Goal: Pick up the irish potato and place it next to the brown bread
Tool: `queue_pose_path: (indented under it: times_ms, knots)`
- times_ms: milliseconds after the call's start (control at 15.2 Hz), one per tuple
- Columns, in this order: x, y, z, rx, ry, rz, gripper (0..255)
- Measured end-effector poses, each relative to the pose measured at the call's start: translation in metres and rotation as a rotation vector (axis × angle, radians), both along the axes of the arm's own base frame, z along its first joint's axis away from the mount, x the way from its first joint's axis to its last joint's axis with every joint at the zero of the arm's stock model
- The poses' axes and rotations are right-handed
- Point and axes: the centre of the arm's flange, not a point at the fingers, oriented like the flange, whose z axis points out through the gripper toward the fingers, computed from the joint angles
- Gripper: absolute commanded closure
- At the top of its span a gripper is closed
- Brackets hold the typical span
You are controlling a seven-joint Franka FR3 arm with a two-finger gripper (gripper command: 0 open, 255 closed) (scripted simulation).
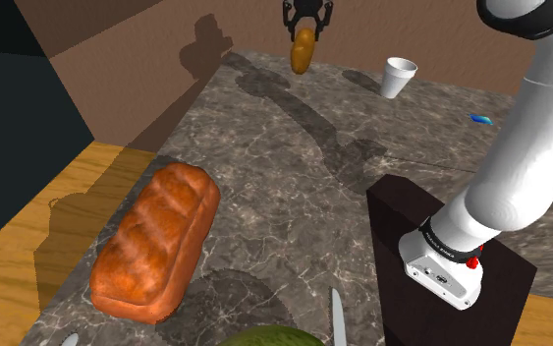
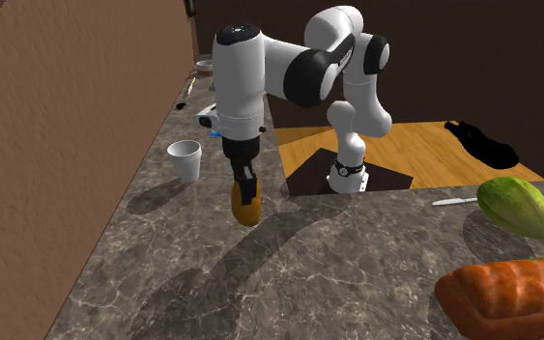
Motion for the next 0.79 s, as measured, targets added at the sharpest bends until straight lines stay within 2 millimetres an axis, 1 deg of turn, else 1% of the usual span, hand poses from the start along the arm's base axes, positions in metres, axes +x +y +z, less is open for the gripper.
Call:
queue_pose_path:
  times_ms: [198,330,462,792]
  knots:
    - [-0.025,0.034,-0.002,0.000,0.000,0.000,255]
    - [-0.038,0.053,0.002,0.000,0.000,0.000,255]
    - [-0.057,0.076,-0.001,-0.001,0.000,0.001,255]
    - [-0.090,0.131,0.003,0.000,0.000,0.001,255]
